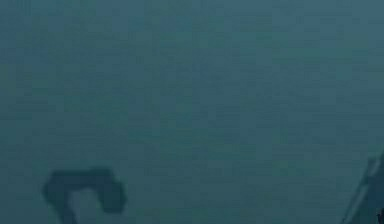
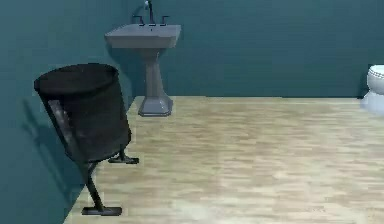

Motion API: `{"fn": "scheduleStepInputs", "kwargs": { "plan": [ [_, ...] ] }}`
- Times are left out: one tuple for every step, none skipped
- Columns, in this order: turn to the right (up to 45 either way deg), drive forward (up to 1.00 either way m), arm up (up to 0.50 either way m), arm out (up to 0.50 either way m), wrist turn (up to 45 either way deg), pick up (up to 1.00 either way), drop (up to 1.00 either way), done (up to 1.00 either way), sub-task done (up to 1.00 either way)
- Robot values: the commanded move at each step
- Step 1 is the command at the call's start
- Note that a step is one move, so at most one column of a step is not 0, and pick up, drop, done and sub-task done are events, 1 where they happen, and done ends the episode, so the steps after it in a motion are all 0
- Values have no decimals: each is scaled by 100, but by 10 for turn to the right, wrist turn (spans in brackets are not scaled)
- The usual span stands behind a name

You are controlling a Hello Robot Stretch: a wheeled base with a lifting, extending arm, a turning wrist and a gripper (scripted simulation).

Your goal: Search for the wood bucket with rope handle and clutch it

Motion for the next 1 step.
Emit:
{"fn": "scheduleStepInputs", "kwargs": {
  "plan": [
    [300,0,0,0,0,0,0,0,0]
  ]
}}
